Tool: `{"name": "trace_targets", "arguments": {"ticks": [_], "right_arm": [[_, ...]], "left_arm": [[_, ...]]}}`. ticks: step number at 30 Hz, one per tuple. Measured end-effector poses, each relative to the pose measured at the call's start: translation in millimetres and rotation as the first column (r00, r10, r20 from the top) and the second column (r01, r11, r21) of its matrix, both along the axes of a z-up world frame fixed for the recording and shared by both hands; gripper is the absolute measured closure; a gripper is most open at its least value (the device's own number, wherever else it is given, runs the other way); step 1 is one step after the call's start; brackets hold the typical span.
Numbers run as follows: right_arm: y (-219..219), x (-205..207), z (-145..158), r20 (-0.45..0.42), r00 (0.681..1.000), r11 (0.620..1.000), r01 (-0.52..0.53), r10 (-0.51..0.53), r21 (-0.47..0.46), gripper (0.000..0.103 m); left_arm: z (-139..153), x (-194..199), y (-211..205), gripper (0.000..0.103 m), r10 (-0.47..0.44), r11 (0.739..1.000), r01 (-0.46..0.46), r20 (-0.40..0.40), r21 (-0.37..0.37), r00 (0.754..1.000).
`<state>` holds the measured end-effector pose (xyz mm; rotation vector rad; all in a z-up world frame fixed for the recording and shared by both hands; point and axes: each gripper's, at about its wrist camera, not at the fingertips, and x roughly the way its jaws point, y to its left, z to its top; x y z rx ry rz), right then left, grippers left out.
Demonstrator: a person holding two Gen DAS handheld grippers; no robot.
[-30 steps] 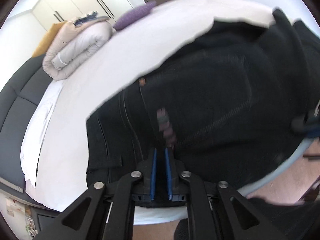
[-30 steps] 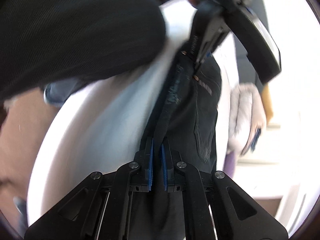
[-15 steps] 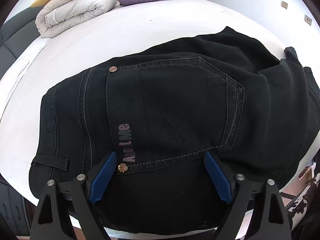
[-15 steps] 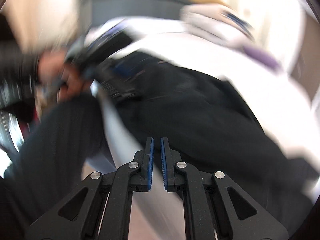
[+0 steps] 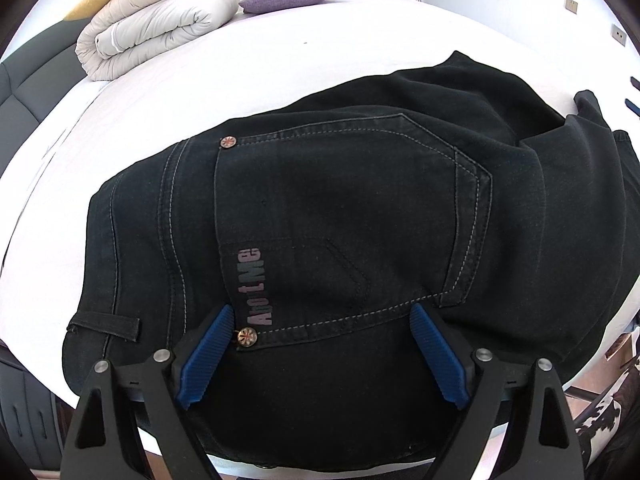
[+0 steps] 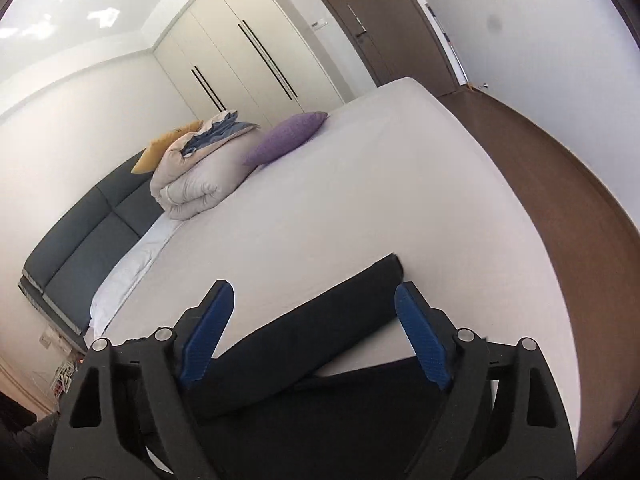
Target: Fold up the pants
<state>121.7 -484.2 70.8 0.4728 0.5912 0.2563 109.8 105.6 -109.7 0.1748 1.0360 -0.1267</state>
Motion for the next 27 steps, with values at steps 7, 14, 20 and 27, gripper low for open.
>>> {"name": "trace_targets", "arguments": {"ticks": [7, 14, 20, 27], "right_arm": [[-4.3, 80.0, -39.8, -0.197, 0.963, 0.968, -0.213, 0.186, -0.130, 0.021], [-12.4, 120.7, -67.4, -0.302, 0.917, 0.952, -0.297, 0.262, -0.077, 0.080], [8.8, 113.8, -30.8, -0.391, 0.881, 0.955, -0.297, 0.267, -0.017, 0.099], [-0.7, 102.4, 71.1, -0.309, 0.922, 0.936, -0.129, 0.235, 0.327, 0.099]], "left_arm": [[1.8, -2.9, 4.9, 0.009, 0.010, 1.000, -0.010, -0.005, -0.003, 1.000], [0.9, 0.0, 8.1, 0.006, 0.019, 1.000, -0.019, -0.010, -0.007, 1.000], [-1.5, 1.2, 11.9, 0.006, 0.018, 1.000, -0.018, -0.004, -0.011, 1.000], [-3.1, 1.0, 14.9, 0.006, 0.017, 1.000, -0.017, 0.003, -0.011, 1.000]]}}
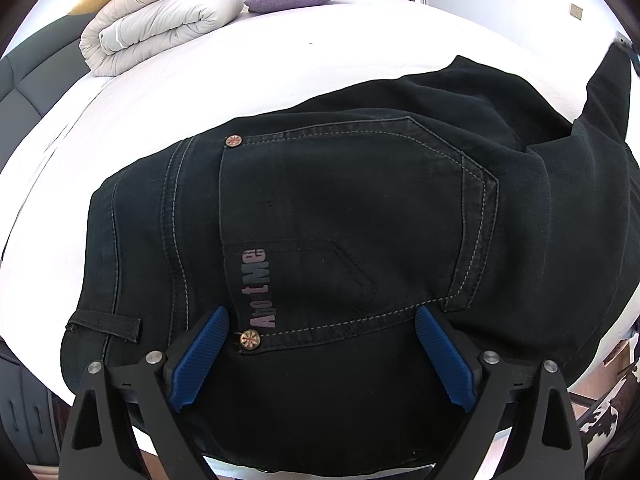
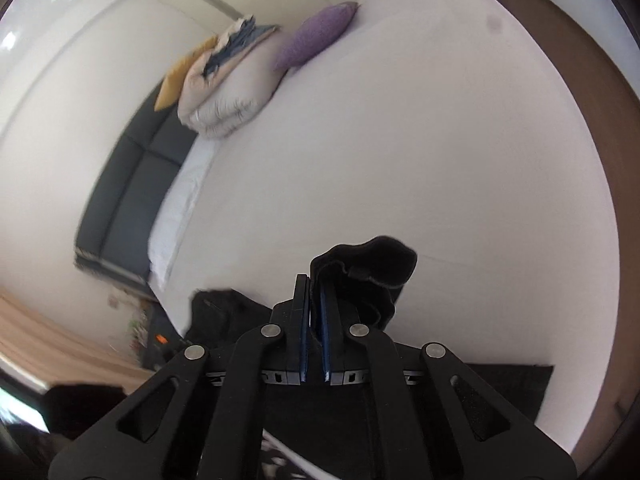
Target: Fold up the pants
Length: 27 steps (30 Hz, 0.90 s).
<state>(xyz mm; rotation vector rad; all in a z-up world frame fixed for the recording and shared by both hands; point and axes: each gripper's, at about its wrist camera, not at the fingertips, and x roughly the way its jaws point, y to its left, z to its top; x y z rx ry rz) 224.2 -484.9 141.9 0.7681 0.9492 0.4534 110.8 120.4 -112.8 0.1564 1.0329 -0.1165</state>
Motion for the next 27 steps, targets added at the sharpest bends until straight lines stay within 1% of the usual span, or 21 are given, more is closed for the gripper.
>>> {"name": "trace_targets", "arguments": {"ticks": [1, 2, 3, 5, 6, 7, 8, 10, 11, 12, 13, 15, 17, 20, 21, 22, 23, 24, 25, 26, 27], "right_arm": [[-11.3, 3.1, 5.6, 0.003, 0.997, 0.997, 0.071, -0.071, 0.030, 0.099], [-23.5, 6.4, 8.9, -0.005, 0.990, 0.990, 0.141, -0.141, 0.025, 0.098], [-37.5, 8.3, 6.7, -0.042, 0.972, 0.973, 0.232, -0.232, -0.005, 0.098], [-68.0, 7.8, -5.8, -0.109, 0.928, 0.934, 0.356, -0.357, -0.035, 0.098], [-78.6, 4.9, -10.2, -0.096, 0.919, 0.924, 0.380, -0.383, -0.041, 0.098], [-78.9, -0.4, -9.5, -0.059, 0.924, 0.924, 0.373, -0.378, -0.085, 0.097], [-74.1, -5.7, -8.3, -0.011, 0.937, 0.925, 0.343, -0.349, -0.162, 0.096], [-65.4, -15.2, -16.0, 0.050, 0.965, 0.927, 0.262, -0.258, -0.269, 0.083], [-57.8, -19.4, -24.5, 0.069, 0.979, 0.934, 0.203, -0.191, -0.293, 0.061], [-53.0, -20.4, -32.0, 0.085, 0.989, 0.946, 0.139, -0.119, -0.291, 0.033], [-46.8, -24.2, -39.3, 0.095, 0.992, 0.955, 0.101, -0.077, -0.280, 0.027], [-31.8, -24.3, -58.1, 0.076, 0.996, 0.961, 0.056, -0.036, -0.271, 0.027], [-36.9, -11.5, -84.3, 0.026, 1.000, 0.968, 0.021, -0.015, -0.249, 0.027], [-35.4, 11.7, -115.8, -0.043, 0.999, 0.966, -0.017, 0.006, -0.260, 0.027], [-58.3, -14.2, -139.7, -0.055, 0.998, 0.962, -0.032, 0.017, -0.273, 0.027], [-55.9, -8.1, -150.3, -0.064, 0.998, 0.956, -0.043, 0.025, -0.292, 0.027], [-51.6, -3.2, -157.3, -0.046, 0.998, 0.952, -0.051, 0.039, -0.303, 0.027], [-45.9, -0.7, -160.6, -0.020, 0.998, 0.946, -0.057, 0.053, -0.320, 0.032], [-39.3, 0.1, -158.9, -0.016, 0.996, 0.935, -0.084, 0.084, -0.344, 0.047], [-29.9, 2.9, -160.1, -0.044, 0.992, 0.913, -0.126, 0.118, -0.388, 0.086], [-18.0, 9.8, -171.1, -0.076, 0.989, 0.884, -0.150, 0.130, -0.442, 0.088]], "left_arm": [[0.0, -0.2, -0.2, 0.006, 0.000, 1.000, 0.000, 0.001, 0.001, 1.000], [-0.1, -0.5, -0.1, 0.006, 0.000, 1.000, 0.000, 0.003, 0.002, 1.000], [-0.1, -0.9, -0.4, 0.006, 0.001, 1.000, -0.001, 0.005, 0.003, 1.000], [0.1, -2.4, -1.5, 0.006, 0.002, 1.000, -0.002, 0.012, 0.007, 1.000], [0.3, -3.4, -2.6, 0.006, 0.003, 1.000, -0.003, 0.015, 0.009, 1.000], [0.2, -4.0, -3.0, 0.006, 0.003, 1.000, -0.003, 0.017, 0.009, 1.000], [-0.1, -4.3, -3.8, 0.006, 0.002, 1.000, -0.002, 0.017, 0.010, 1.000], [-0.7, -4.5, -4.6, 0.006, 0.001, 1.000, -0.001, 0.015, 0.006, 1.000], [-0.7, -4.9, -4.4, 0.006, 0.000, 1.000, -0.001, 0.014, 0.004, 1.000], [-0.9, -5.4, -4.7, 0.006, 0.001, 1.000, -0.001, 0.014, 0.004, 1.000], [-0.4, -5.8, -4.4, 0.006, 0.001, 1.000, -0.001, 0.014, 0.005, 1.000], [-0.3, -6.2, -5.3, 0.006, 0.005, 1.000, -0.005, 0.016, 0.009, 1.000], [-0.4, -6.4, -6.7, 0.006, 0.006, 1.000, -0.006, 0.017, 0.014, 1.000], [-1.0, -5.9, -8.1, 0.005, 0.007, 1.000, -0.007, 0.015, 0.013, 1.000], [-1.3, -5.5, -8.3, 0.005, 0.007, 1.000, -0.008, 0.013, 0.013, 1.000], [-1.6, -4.9, -8.1, 0.004, 0.008, 1.000, -0.009, 0.011, 0.013, 1.000], [-1.9, -4.2, -8.1, 0.004, 0.009, 1.000, -0.010, 0.009, 0.012, 1.000], [-1.8, -3.1, -7.6, 0.004, 0.010, 1.000, -0.010, 0.007, 0.010, 1.000], [-2.0, -2.4, -7.2, 0.004, 0.010, 1.000, -0.010, 0.006, 0.009, 1.000], [-2.1, -1.8, -6.9, 0.004, 0.010, 1.000, -0.010, 0.005, 0.008, 1.000], [-2.2, -1.2, -6.4, 0.003, 0.010, 1.000, -0.010, 0.004, 0.007, 1.000]]}}
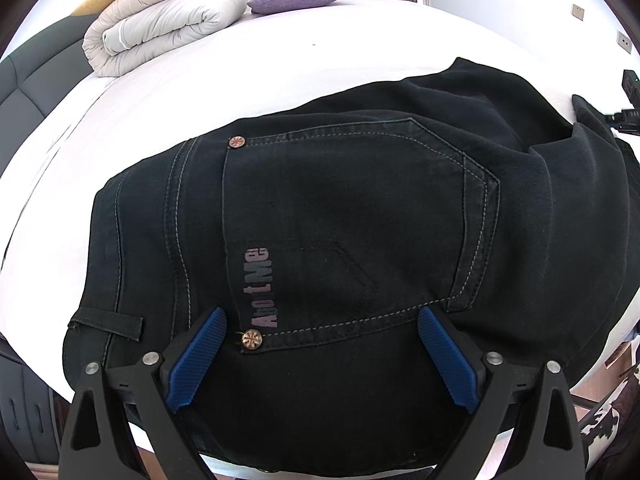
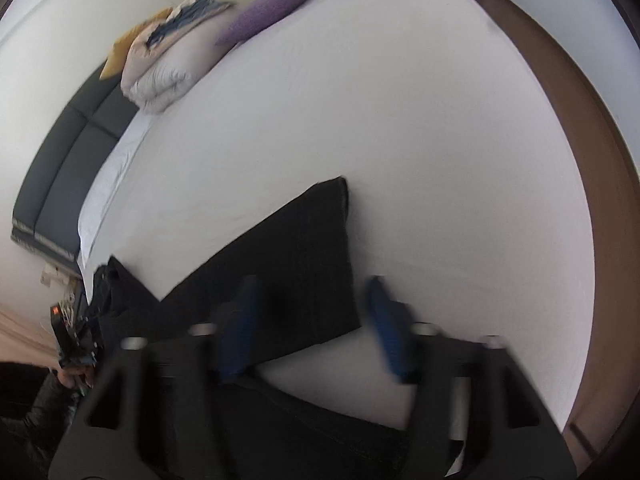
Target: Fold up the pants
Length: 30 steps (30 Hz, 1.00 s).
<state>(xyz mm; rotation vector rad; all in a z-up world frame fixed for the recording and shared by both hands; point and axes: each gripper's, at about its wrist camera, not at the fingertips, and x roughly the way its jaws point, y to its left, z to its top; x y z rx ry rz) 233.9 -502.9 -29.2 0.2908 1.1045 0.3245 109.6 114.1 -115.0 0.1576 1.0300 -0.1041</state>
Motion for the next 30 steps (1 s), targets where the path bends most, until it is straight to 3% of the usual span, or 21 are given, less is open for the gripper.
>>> {"name": "trace_targets", "arguments": {"ticks": [3, 6, 10, 12, 14, 15, 17, 19, 20, 21, 22, 25, 28, 30], "right_arm": [[12.7, -9.8, 14.2, -0.063, 0.998, 1.000, -0.020, 0.020, -0.009, 0.093], [12.7, -20.4, 54.7, -0.099, 0.994, 0.983, 0.057, -0.040, 0.172, 0.096], [-3.1, -32.8, 124.0, -0.042, 0.981, 0.900, 0.189, -0.188, 0.393, 0.098], [-28.2, -34.1, 136.8, -0.049, 0.936, 0.831, 0.333, -0.349, 0.446, 0.098], [-56.3, -36.8, 125.0, -0.126, 0.860, 0.730, 0.490, -0.494, 0.477, 0.098], [-61.8, -37.2, 119.3, -0.136, 0.845, 0.730, 0.518, -0.517, 0.446, 0.097], [-52.7, -42.9, 119.0, -0.025, 0.865, 0.818, 0.482, -0.501, 0.314, 0.097], [-28.4, -49.8, 117.0, 0.130, 0.913, 0.920, 0.372, -0.387, 0.124, 0.084], [-15.9, -52.7, 113.7, 0.186, 0.935, 0.953, 0.295, -0.303, 0.071, 0.059], [-4.6, -55.1, 106.4, 0.222, 0.953, 0.979, 0.201, -0.206, 0.044, 0.025], [2.5, -57.3, 95.9, 0.240, 0.965, 0.994, 0.104, -0.109, 0.031, 0.016], [13.1, -48.7, 65.3, 0.187, 0.982, 0.999, 0.016, -0.010, -0.029, 0.016], [-5.7, -24.3, 24.6, 0.066, 0.996, 0.996, 0.059, -0.064, 0.068, 0.016], [-13.1, -11.6, 0.6, 0.025, 0.996, 0.993, 0.086, -0.089, 0.084, 0.017]], "left_arm": [[0.0, 1.4, 0.9, 0.003, 0.000, 1.000, 0.000, 0.002, -0.002, 1.000], [-0.5, 2.5, 2.4, 0.003, -0.001, 1.000, 0.001, 0.003, -0.002, 1.000], [-0.8, 2.6, 3.5, 0.003, -0.001, 1.000, 0.001, 0.006, -0.001, 1.000], [-0.2, 1.6, 4.6, 0.003, -0.001, 1.000, 0.001, 0.008, -0.001, 1.000], [-0.1, 0.7, 4.0, 0.003, 0.000, 1.000, 0.000, 0.014, 0.002, 1.000], [0.1, -0.8, 4.0, 0.003, 0.001, 1.000, -0.001, 0.017, 0.002, 1.000], [0.4, -2.4, 3.5, 0.003, 0.001, 1.000, -0.001, 0.021, 0.003, 1.000], [0.3, -3.4, 4.1, 0.003, 0.000, 1.000, 0.000, 0.020, 0.003, 1.000], [0.6, -3.7, 4.0, 0.003, -0.001, 1.000, 0.001, 0.019, 0.003, 1.000], [0.8, -4.1, 3.6, 0.003, 0.000, 1.000, 0.000, 0.019, 0.002, 1.000], [0.8, -3.7, 3.1, 0.003, 0.001, 1.000, -0.001, 0.019, 0.002, 1.000], [1.0, -3.7, 2.0, 0.003, 0.005, 1.000, -0.005, 0.021, 0.010, 1.000], [0.2, -2.7, -1.3, 0.003, 0.006, 1.000, -0.006, 0.021, 0.016, 1.000], [-0.1, -2.3, -1.6, 0.003, 0.006, 1.000, -0.006, 0.019, 0.013, 1.000]]}}
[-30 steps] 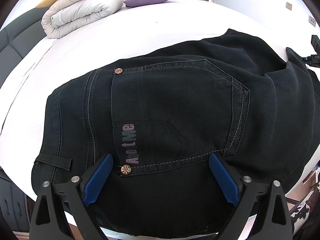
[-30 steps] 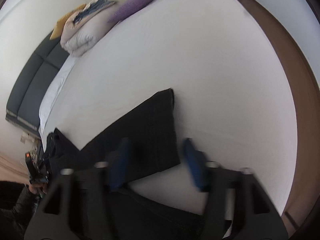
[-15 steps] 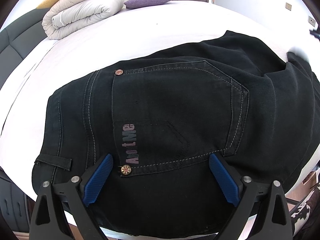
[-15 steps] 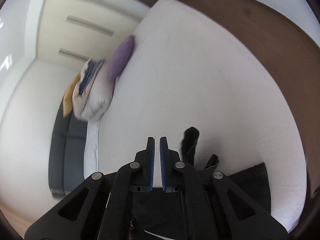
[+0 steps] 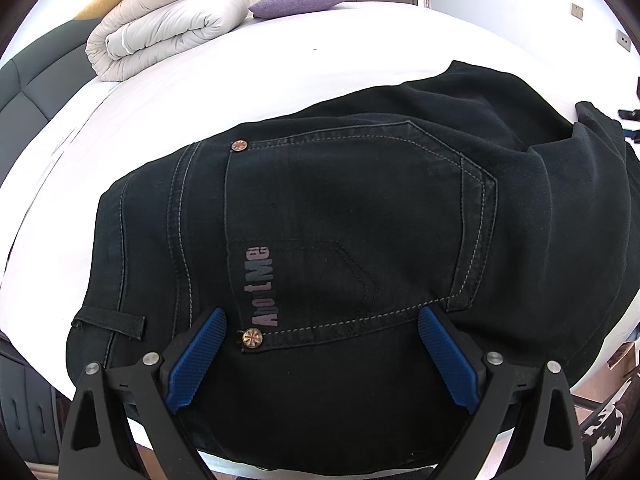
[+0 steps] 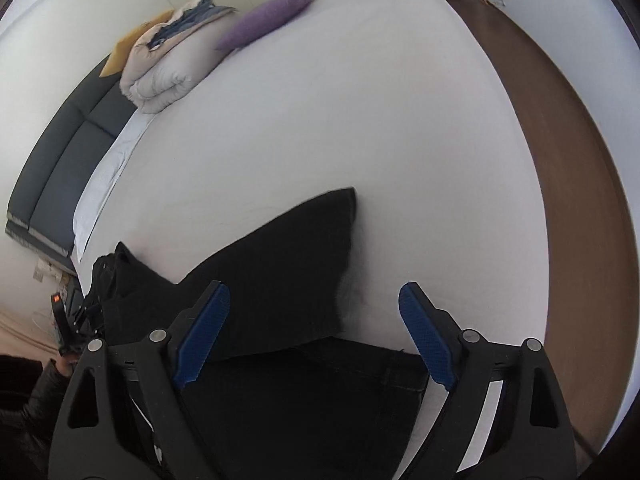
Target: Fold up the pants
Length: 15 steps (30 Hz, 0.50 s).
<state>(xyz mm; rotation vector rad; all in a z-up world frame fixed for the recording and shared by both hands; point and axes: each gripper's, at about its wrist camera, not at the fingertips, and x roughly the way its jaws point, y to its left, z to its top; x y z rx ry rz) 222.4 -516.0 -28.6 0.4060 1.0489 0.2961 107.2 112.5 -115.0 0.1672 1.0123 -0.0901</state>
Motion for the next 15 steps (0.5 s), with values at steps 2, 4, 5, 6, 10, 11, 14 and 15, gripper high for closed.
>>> {"name": "trace_targets", "arguments": {"ticks": [2, 4, 5, 6, 10, 11, 14, 15], "right_arm": [[8.5, 5.7, -11.0, 0.019, 1.000, 1.000, -0.016, 0.016, -0.018, 0.037], [25.2, 1.5, -21.8, 0.033, 0.997, 0.996, -0.070, 0.072, -0.062, 0.086], [35.9, -2.4, -18.3, 0.052, 0.994, 0.988, -0.085, 0.093, -0.132, 0.089], [39.6, -10.7, -16.8, 0.056, 0.991, 0.979, -0.112, 0.123, -0.170, 0.100], [70.4, -22.7, 22.4, 0.016, 0.994, 0.988, -0.109, 0.111, -0.105, 0.100], [74.5, -27.4, 35.3, 0.004, 0.996, 0.995, -0.091, 0.091, -0.029, 0.100], [90.4, -45.5, 75.5, 0.018, 0.997, 0.979, -0.082, 0.080, 0.186, 0.100], [94.3, -49.4, 85.4, 0.024, 0.998, 0.966, -0.063, 0.059, 0.249, 0.100]], "left_arm": [[-0.7, 1.3, 0.4, 0.003, 0.000, 1.000, 0.000, -0.002, -0.002, 1.000], [-0.7, 2.0, 1.4, 0.003, -0.001, 1.000, 0.001, -0.003, -0.004, 1.000], [-0.8, 2.6, 2.3, 0.003, -0.001, 1.000, 0.001, -0.004, -0.005, 1.000], [-0.6, 3.2, 2.8, 0.003, -0.001, 1.000, 0.001, -0.004, -0.006, 1.000], [-0.7, 2.9, 6.4, 0.003, -0.003, 1.000, 0.003, -0.002, -0.011, 1.000], [-0.7, 2.9, 6.2, 0.003, -0.002, 1.000, 0.002, -0.002, -0.011, 1.000], [-0.7, 2.8, 6.2, 0.003, -0.003, 1.000, 0.003, -0.002, -0.011, 1.000], [-0.7, 2.9, 6.0, 0.003, -0.002, 1.000, 0.002, -0.002, -0.011, 1.000]]}}
